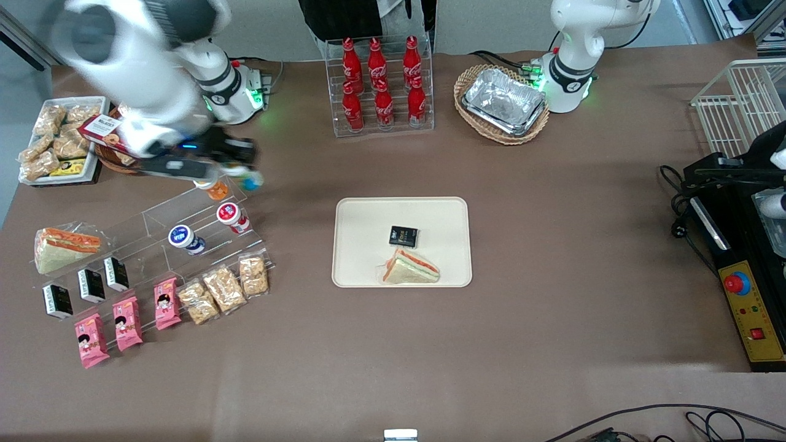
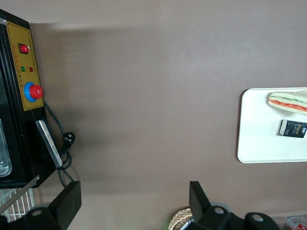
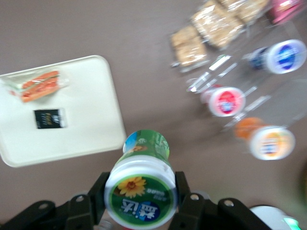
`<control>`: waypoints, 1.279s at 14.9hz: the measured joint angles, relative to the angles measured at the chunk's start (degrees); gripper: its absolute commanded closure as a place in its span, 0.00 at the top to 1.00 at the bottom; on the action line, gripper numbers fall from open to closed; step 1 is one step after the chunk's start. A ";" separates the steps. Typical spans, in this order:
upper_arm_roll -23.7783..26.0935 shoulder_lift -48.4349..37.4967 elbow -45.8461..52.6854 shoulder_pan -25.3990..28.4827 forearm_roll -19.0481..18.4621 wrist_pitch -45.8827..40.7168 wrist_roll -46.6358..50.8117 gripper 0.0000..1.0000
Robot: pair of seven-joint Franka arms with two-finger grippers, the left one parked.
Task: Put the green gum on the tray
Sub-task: 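Carry the bottle over the cream tray and lower it beside the black packet, then open the right gripper and withdraw it back toward the rack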
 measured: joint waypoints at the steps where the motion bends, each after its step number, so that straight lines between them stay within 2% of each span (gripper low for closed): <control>1: 0.05 2.50 -0.40 3.02 0.02 3.75 4.62 0.18; 3: 0.05 8.47 -2.03 7.07 1.20 13.13 10.77 0.18; 9: -0.16 27.40 -4.83 16.08 2.35 36.24 17.80 0.20; 11: -0.16 31.07 -5.82 17.82 2.38 41.82 18.66 0.29; 12: -0.18 32.18 -6.08 18.22 2.38 43.01 18.86 0.30; 13: -0.32 32.51 -6.02 18.45 2.38 43.56 18.90 0.67; 14: -0.34 32.44 -6.02 18.47 2.38 43.56 18.90 0.97; 19: -0.30 32.72 -6.05 18.65 2.38 43.56 18.89 1.00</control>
